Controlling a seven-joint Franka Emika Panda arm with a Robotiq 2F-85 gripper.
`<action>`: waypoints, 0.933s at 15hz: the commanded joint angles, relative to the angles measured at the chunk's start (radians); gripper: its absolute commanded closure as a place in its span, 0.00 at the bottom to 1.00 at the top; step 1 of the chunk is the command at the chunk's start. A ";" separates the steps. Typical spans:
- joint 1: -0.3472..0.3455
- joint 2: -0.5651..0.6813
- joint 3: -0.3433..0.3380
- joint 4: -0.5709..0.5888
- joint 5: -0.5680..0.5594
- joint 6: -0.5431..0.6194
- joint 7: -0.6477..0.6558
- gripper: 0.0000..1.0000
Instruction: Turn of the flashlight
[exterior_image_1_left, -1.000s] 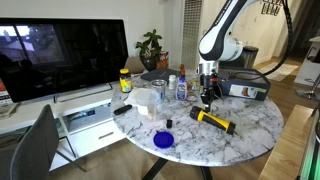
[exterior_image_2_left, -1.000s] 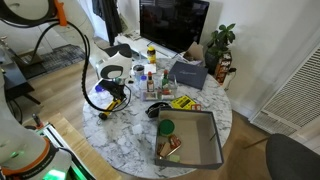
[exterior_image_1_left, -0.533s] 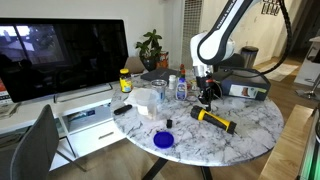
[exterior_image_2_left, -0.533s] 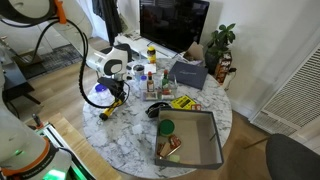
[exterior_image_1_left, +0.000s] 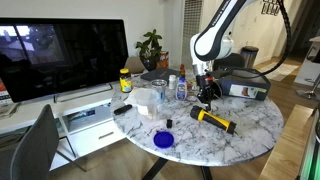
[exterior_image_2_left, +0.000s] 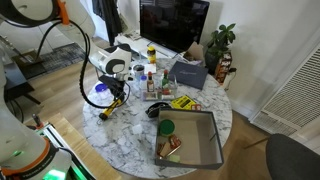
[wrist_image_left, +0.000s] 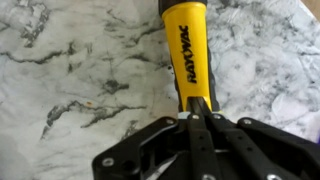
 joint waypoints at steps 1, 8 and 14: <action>-0.070 -0.074 -0.001 -0.061 0.045 -0.040 -0.076 1.00; -0.150 -0.230 -0.004 -0.108 0.189 -0.155 -0.208 1.00; -0.115 -0.392 -0.031 -0.092 0.196 -0.235 -0.193 0.66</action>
